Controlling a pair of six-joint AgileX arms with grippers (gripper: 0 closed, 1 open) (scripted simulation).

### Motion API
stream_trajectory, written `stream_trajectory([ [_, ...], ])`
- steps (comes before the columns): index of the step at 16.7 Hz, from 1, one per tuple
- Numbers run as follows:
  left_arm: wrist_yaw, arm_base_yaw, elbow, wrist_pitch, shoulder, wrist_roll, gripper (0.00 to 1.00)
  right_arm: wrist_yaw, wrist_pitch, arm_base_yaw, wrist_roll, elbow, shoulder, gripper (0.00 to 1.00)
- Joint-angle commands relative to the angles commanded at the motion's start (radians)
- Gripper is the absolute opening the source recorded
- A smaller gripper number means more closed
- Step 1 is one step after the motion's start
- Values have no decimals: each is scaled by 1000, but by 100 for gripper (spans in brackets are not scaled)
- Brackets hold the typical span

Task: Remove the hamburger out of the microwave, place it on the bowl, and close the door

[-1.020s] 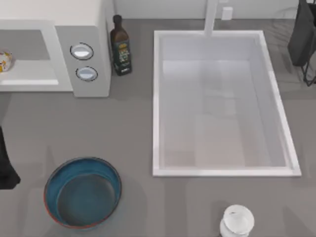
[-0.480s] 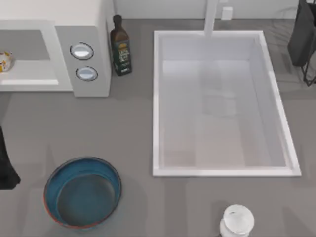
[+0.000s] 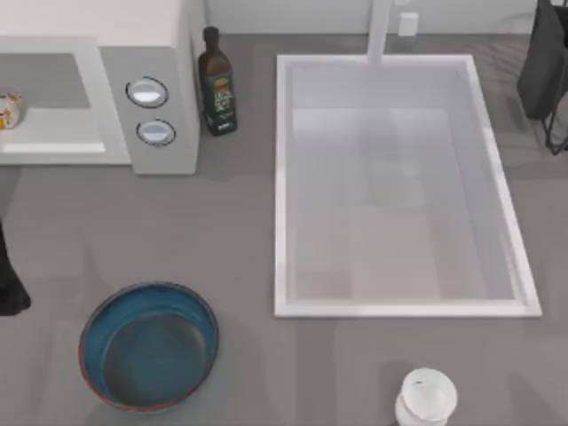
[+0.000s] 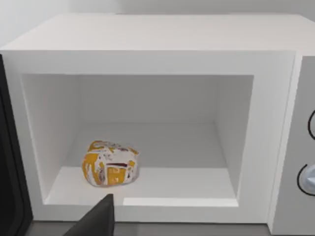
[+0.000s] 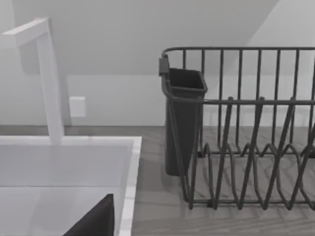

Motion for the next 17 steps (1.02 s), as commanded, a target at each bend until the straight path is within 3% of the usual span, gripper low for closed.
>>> stream_trajectory([
  [5,37,53,175,195,411,12,100,0,0,0,0,0,0,100],
  [17,175,174,735,753,1690,67,100,0,0,0,0,0,0,100],
])
